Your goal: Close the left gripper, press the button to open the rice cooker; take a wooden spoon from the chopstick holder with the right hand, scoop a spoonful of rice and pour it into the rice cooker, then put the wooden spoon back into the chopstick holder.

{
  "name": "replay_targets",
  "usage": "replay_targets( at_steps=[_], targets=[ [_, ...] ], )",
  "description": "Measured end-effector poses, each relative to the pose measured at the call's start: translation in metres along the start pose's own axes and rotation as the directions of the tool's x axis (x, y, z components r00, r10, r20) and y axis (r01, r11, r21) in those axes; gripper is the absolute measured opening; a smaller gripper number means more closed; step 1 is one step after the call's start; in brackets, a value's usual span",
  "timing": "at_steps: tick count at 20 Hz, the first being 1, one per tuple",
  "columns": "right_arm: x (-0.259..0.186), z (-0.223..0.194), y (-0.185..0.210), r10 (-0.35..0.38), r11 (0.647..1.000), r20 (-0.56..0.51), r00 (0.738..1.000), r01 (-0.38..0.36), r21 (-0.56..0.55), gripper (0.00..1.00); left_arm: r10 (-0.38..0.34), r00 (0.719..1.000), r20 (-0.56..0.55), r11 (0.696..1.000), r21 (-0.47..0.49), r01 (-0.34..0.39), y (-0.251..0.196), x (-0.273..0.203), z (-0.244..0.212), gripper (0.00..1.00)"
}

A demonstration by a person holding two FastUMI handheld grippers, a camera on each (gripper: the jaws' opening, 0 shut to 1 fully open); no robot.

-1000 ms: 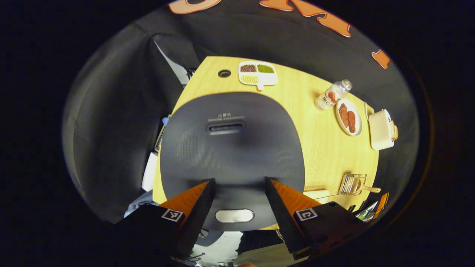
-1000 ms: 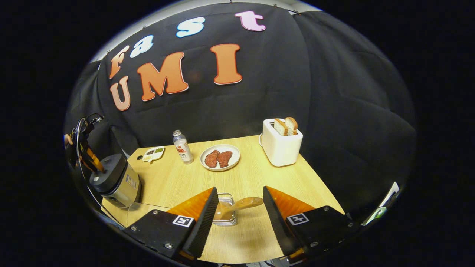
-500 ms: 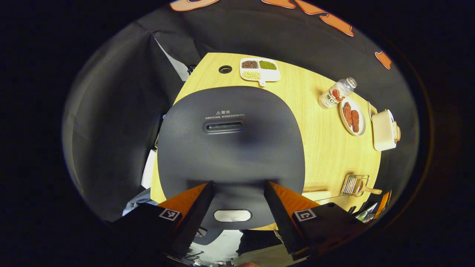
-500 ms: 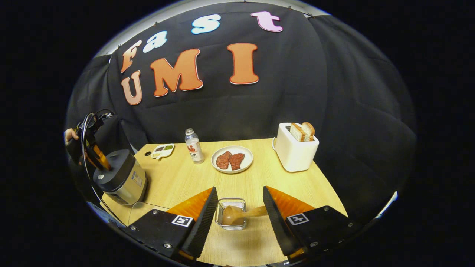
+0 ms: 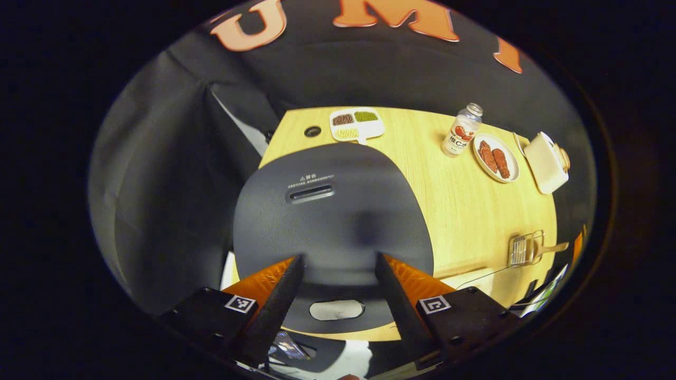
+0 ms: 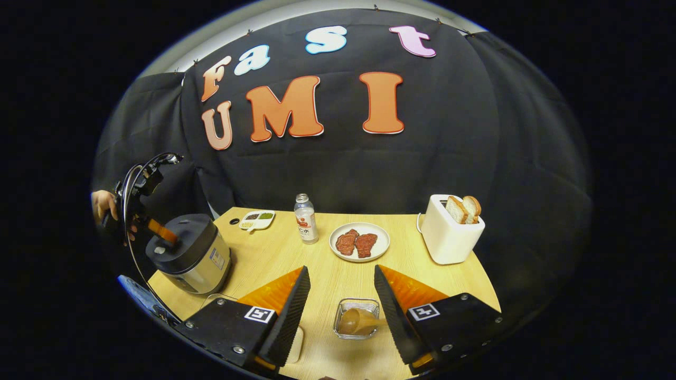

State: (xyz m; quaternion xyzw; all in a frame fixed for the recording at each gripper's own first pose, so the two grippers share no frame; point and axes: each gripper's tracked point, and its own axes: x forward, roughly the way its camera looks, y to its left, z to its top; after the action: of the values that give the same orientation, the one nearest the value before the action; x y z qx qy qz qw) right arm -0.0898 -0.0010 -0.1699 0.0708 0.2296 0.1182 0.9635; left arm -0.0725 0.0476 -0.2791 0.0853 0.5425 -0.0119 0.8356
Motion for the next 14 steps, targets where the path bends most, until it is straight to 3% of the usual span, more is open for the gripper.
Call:
replay_targets(
  at_steps=[1, 3, 6, 9, 14],
  targets=[
    [0.0, 0.002, 0.004, 0.012, 1.0, 0.007, 1.0, -0.012, -0.01, 0.82, 0.034, 0.998, 0.058, 0.999, -0.006, -0.033, -0.001, -0.001, 0.002, 0.96],
    [0.001, 0.01, 0.01, 0.022, 0.999, 0.024, 0.999, -0.021, -0.033, 0.77, 0.081, 0.983, 0.166, 0.997, -0.015, -0.08, -0.002, -0.008, 0.004, 0.96],
    [0.001, 0.03, 0.012, 0.01, 0.998, 0.071, 0.997, -0.006, -0.059, 0.77, 0.079, 0.935, 0.346, 0.997, -0.045, -0.067, -0.029, -0.048, 0.024, 0.97],
    [-0.005, 0.063, 0.017, 0.005, 0.999, 0.159, 0.987, 0.003, -0.052, 0.77, 0.08, 0.824, 0.561, 0.997, -0.033, -0.075, -0.053, -0.112, 0.065, 1.0],
    [-0.024, 0.117, 0.029, 0.006, 0.998, 0.298, 0.954, 0.012, -0.059, 0.79, 0.032, 0.643, 0.765, 0.999, -0.012, -0.036, -0.088, -0.206, 0.101, 1.0]
  ],
)
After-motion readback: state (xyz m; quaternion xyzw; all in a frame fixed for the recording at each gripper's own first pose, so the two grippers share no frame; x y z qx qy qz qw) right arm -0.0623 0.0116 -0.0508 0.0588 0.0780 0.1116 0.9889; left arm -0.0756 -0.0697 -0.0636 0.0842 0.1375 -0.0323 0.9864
